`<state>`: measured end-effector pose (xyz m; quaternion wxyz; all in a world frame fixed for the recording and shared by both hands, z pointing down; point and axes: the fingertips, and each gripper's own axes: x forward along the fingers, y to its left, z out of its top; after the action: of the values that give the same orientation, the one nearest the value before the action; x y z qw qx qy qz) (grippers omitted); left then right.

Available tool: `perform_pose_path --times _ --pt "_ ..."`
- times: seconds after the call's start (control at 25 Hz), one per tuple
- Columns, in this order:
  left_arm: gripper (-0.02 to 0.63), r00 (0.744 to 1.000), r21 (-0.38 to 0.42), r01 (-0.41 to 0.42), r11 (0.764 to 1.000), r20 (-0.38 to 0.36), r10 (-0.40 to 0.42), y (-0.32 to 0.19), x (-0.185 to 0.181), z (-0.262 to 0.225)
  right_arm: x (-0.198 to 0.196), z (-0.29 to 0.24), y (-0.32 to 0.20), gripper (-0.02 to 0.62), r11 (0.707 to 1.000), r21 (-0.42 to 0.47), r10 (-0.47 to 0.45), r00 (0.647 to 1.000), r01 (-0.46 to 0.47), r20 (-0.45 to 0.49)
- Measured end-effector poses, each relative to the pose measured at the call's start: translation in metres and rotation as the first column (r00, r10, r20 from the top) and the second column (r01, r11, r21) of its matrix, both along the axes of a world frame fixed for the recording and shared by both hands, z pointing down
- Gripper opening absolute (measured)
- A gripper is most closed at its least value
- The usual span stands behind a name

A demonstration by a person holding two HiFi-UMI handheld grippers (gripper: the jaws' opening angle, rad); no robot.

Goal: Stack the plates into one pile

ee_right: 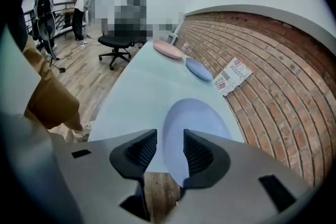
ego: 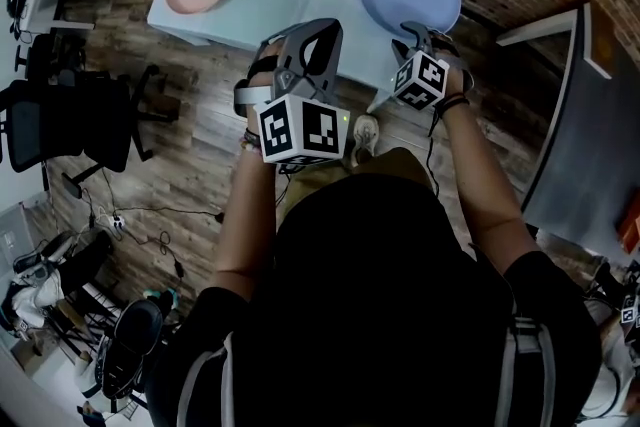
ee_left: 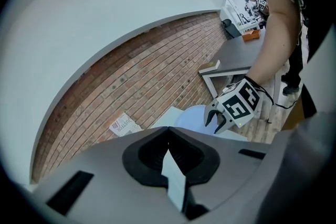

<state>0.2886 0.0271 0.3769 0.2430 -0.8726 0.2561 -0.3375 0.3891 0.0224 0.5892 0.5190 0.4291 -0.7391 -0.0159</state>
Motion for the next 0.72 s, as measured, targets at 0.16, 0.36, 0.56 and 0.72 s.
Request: perform_pose_path --times 0.16,0.36,0.56,0.72 --pt "0.023 1.0 -0.007 0.014 1.0 0.001 -0.014 -0.007 -0.001 0.003 0.004 0.018 -0.005 0.169 0.999 -0.042 -0.007 1.0 0.007 -0.017" --pt "0.023 1.0 -0.015 0.019 1.0 0.004 -0.019 -0.014 0.003 0.006 0.012 0.041 -0.01 0.167 0.995 -0.1 -0.011 1.0 0.009 -0.025" --pt "0.023 0.999 -0.02 0.036 0.999 0.011 -0.035 -0.019 0.0 0.01 0.017 0.056 -0.014 0.167 0.993 -0.122 -0.005 0.999 0.0 -0.038" --pt "0.023 0.999 -0.022 0.046 0.999 0.013 -0.045 -0.024 -0.004 0.011 0.02 0.065 -0.018 0.138 0.991 -0.136 0.002 0.999 -0.009 -0.049"
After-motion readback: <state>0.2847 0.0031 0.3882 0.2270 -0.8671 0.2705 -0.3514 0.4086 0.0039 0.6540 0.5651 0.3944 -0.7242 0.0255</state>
